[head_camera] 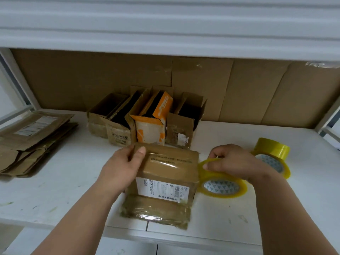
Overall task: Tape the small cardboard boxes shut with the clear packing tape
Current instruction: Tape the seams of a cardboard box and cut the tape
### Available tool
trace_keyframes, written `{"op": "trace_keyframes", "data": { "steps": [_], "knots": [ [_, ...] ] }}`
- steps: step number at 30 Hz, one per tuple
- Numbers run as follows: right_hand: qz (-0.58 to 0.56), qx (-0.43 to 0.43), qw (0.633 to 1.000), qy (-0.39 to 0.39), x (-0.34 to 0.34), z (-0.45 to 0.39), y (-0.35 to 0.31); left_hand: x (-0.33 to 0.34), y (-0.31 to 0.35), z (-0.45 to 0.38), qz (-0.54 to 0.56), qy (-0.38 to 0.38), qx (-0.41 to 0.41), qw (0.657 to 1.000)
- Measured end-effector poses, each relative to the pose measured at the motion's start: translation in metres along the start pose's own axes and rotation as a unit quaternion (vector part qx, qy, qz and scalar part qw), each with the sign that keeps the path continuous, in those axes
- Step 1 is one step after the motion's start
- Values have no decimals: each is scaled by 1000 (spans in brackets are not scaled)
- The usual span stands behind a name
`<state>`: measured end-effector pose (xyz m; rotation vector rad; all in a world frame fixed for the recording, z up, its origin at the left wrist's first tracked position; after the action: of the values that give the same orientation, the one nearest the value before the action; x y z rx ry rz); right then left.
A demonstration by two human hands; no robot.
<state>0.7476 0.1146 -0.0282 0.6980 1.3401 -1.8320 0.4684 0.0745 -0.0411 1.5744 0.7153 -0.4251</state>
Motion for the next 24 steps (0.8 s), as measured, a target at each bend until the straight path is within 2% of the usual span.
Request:
{"op": "trace_keyframes", "data": {
  "steps": [3, 10, 13, 16, 21, 24],
  "knots": [
    [-10, -17, 1000, 11, 3, 2, -1, 6, 3, -1, -59, -23, 13, 998],
    [-32, -40, 999, 12, 5, 13, -2, 4, -1, -10, 40, -47, -49, 997],
    [-28, -50, 998, 5, 6, 17, -7, -2, 1, -23, -77, -83, -45, 993],
    [-42, -54, 998, -12, 12, 21, -9, -2, 0, -35, -219, -107, -47, 969],
    [-81, -49, 995, -28, 29, 27, -7, 10, 4, -40, -306, -93, -7, 947],
    [-100, -63, 992, -40, 35, 30, -6, 14, 4, -40, -308, -107, -7, 945]
  ]
}}
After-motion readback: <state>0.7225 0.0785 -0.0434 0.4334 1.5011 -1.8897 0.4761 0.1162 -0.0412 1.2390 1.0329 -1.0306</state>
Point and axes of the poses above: each hand's wrist, its own z-axis away from the middle knuckle, its own x-axis out of the palm, y = z × x, the point moved 6 cm from there along -z, towards the middle knuckle, and after that the axes turned 10 degrees about x, right-handed, at the moved point
